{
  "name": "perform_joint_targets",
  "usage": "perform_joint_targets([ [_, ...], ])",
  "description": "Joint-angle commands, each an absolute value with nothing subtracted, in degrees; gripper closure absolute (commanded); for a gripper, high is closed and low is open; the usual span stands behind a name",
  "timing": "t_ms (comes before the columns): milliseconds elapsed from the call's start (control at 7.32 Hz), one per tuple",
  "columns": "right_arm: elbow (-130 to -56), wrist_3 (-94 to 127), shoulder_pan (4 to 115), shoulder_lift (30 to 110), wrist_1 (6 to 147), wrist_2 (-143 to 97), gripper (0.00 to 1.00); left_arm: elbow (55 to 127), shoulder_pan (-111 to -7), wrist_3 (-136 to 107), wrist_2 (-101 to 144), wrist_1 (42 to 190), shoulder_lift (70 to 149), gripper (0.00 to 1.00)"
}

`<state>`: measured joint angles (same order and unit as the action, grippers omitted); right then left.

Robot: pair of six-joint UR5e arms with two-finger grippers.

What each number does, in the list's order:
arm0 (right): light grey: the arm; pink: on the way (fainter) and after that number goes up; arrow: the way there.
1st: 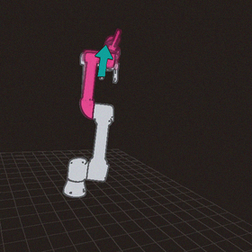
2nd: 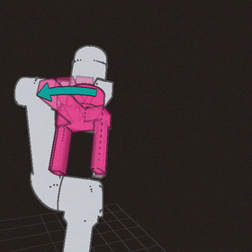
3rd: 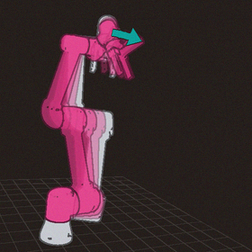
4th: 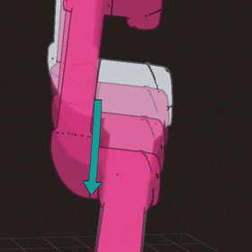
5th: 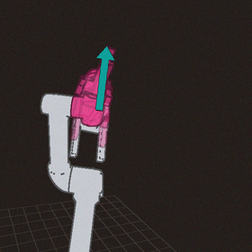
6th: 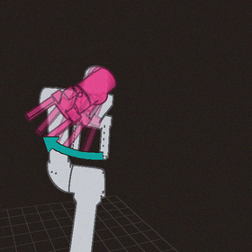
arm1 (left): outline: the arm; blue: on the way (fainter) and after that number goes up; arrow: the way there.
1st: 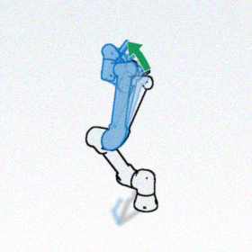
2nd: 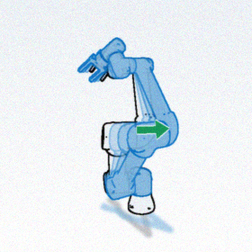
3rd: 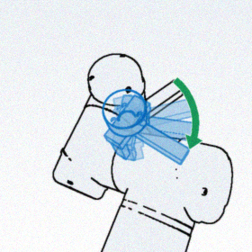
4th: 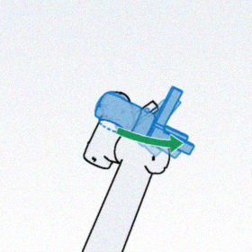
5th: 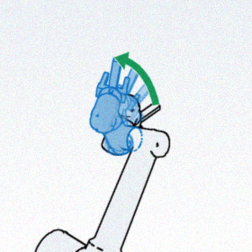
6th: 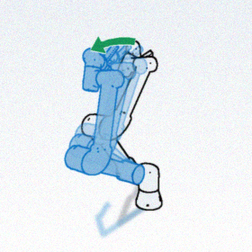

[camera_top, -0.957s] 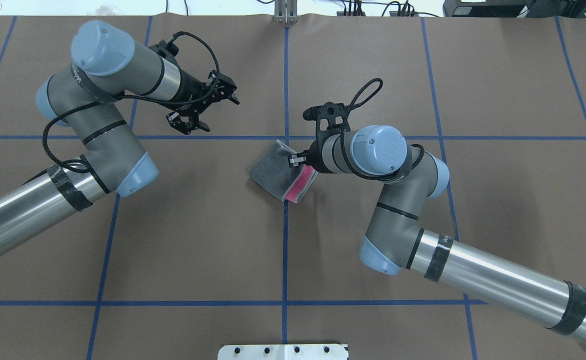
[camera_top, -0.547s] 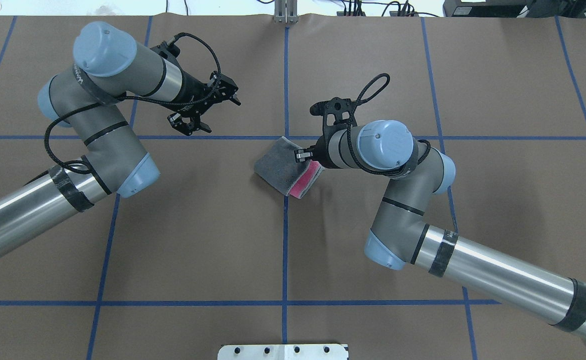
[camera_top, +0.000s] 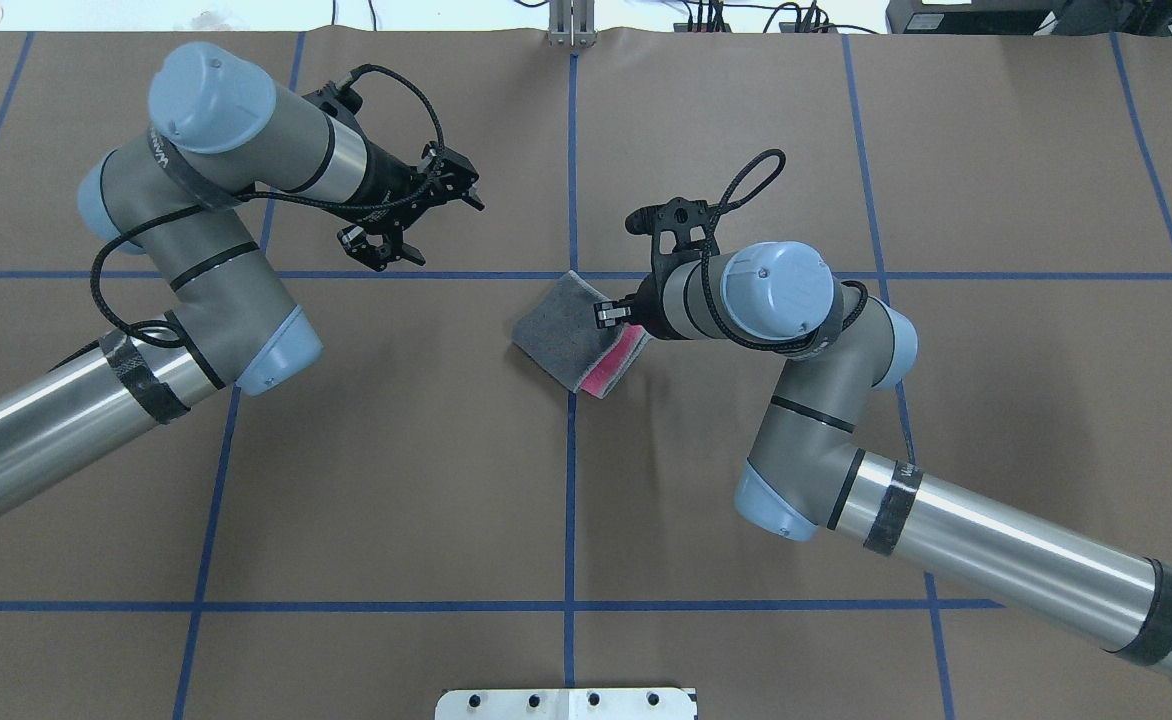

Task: Fold towel twice with both arms

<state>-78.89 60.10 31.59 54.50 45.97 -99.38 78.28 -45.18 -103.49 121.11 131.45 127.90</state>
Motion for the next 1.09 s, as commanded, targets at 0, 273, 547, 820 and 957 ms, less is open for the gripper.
perform_joint_targets([
  [0,-79.71,60.03,31.73,55.80,45.88,-100.98,1.00,78.22,-45.18,-103.45,121.11,131.48,127.88,0.00],
  [273,-81.91,60.03,32.08,57.91,46.15,-103.70,1.00,78.22,-45.18,-103.45,121.11,131.40,127.88,0.00],
  [547,-81.91,61.16,31.99,57.31,46.06,-103.54,0.01,78.22,-45.18,-103.54,121.11,131.40,127.97,0.00],
  [820,-82.00,63.35,34.44,55.47,46.32,-105.10,0.00,78.22,-45.35,-103.36,121.29,131.40,127.97,0.00],
  [957,-82.09,65.28,35.41,54.15,46.32,-107.21,0.00,78.31,-45.87,-102.84,121.55,131.40,127.88,0.00],
])
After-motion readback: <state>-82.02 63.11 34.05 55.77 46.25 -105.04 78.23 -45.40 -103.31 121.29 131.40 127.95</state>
